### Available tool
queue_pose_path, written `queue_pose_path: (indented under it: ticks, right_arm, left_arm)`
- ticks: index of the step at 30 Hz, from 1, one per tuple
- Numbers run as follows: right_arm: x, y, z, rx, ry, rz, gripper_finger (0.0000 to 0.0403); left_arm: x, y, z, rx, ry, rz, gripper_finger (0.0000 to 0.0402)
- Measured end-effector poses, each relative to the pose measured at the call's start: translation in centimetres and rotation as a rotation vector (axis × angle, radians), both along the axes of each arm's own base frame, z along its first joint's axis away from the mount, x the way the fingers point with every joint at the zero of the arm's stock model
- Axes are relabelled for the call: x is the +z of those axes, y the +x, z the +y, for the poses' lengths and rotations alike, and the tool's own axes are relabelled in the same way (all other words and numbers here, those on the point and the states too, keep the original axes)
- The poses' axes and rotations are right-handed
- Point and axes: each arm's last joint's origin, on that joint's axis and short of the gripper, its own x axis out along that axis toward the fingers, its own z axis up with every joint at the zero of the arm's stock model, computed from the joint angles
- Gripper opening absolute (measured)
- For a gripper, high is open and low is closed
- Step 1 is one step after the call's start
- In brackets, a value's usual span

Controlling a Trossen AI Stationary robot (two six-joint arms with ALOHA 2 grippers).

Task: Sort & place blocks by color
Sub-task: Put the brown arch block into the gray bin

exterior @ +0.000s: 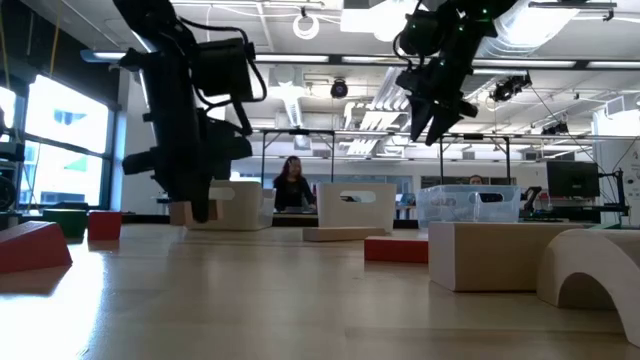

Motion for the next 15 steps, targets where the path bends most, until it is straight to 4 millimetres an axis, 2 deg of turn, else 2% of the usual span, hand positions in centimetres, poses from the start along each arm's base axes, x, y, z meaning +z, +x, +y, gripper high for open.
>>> queue_pose_path:
  ticks: [5, 15]
  right_arm:
    - [0.0, 1.2, 1.9, 0.001, 0.033, -0.025, 0.0197]
    - [-0.1, 2.9, 5.9, 0.016, 0.116, -0.046, 0.0197]
  left_arm:
    - [1.9, -0.5, 0.6, -0.059, 0.019, -0.069, 0.0039]
    - [6.8, -2.6, 2.8, -0.126, 0.174, -0.254, 0.0035]
